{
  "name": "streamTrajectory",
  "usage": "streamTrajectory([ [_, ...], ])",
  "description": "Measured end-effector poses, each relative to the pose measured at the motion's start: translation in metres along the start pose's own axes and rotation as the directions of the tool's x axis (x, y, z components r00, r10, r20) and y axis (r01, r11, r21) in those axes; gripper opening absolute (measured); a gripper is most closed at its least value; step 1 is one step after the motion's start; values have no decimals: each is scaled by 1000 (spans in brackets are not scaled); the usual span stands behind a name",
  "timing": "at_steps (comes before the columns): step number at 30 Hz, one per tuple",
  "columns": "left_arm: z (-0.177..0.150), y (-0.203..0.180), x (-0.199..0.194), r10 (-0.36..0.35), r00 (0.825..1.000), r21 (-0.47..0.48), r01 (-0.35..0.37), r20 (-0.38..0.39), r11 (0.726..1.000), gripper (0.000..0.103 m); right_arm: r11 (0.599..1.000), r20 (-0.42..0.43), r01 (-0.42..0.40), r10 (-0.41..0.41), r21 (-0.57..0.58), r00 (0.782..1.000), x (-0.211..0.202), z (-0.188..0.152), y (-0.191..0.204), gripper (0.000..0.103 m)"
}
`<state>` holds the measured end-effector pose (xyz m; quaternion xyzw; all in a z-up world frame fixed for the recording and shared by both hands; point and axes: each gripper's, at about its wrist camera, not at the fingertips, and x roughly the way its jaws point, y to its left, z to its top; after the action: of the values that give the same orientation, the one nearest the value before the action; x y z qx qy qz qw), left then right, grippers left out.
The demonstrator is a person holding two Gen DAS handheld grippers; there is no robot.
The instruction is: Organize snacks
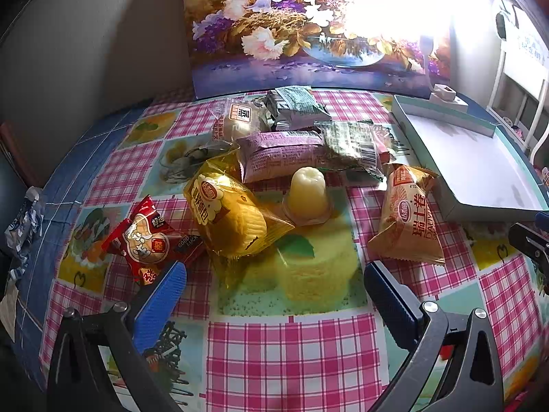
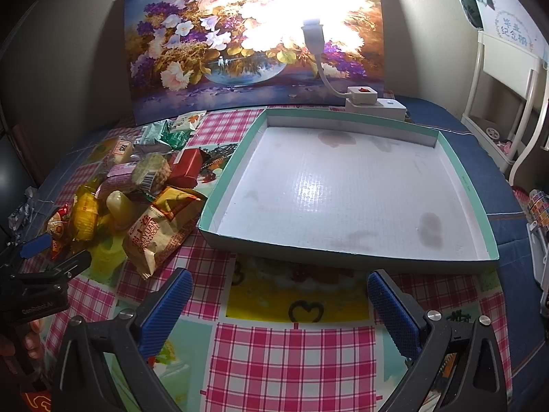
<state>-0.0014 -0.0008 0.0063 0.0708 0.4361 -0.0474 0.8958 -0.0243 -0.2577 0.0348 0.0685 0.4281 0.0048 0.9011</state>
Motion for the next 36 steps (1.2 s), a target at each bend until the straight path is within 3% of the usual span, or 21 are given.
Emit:
streamTrajectory([
  [36, -3, 4, 3, -34, 999, -23, 34, -9, 999, 103, 1000, -12, -1, 0, -14, 1000, 5, -4, 4, 103],
])
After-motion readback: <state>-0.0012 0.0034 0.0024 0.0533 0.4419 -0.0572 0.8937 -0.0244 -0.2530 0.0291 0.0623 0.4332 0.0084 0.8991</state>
